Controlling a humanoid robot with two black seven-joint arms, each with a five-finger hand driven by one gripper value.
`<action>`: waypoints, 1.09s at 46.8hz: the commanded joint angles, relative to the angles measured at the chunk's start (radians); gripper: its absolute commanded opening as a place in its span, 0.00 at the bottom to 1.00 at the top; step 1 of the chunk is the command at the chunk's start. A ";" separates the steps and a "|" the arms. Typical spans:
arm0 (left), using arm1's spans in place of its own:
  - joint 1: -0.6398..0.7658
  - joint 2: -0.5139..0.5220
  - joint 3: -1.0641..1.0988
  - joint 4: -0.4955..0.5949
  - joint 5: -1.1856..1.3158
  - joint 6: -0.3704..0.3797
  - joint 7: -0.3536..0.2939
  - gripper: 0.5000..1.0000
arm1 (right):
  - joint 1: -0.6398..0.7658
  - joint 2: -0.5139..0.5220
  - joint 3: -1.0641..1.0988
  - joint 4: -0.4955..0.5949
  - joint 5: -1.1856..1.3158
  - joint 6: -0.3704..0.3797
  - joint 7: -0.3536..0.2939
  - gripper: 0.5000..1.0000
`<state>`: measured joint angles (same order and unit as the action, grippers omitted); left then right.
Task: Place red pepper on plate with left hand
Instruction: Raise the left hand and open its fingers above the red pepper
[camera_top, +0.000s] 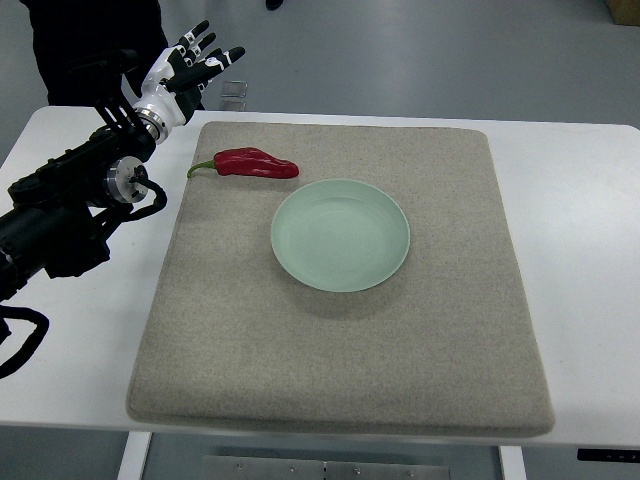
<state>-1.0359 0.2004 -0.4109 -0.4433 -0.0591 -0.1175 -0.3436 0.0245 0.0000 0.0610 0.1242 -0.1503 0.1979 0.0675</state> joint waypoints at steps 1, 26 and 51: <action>0.004 0.005 -0.002 0.000 0.001 -0.002 0.000 0.99 | 0.000 0.000 0.000 0.000 0.000 0.000 0.000 0.86; 0.004 0.016 0.000 0.005 0.002 -0.059 0.000 0.99 | 0.000 0.000 0.000 0.000 0.000 0.000 0.000 0.86; 0.002 0.059 0.017 0.015 0.015 -0.120 0.009 0.99 | 0.000 0.000 -0.001 0.000 0.000 0.000 0.000 0.86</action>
<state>-1.0293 0.2533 -0.3998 -0.4334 -0.0511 -0.2448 -0.3371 0.0243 0.0000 0.0611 0.1243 -0.1503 0.1979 0.0673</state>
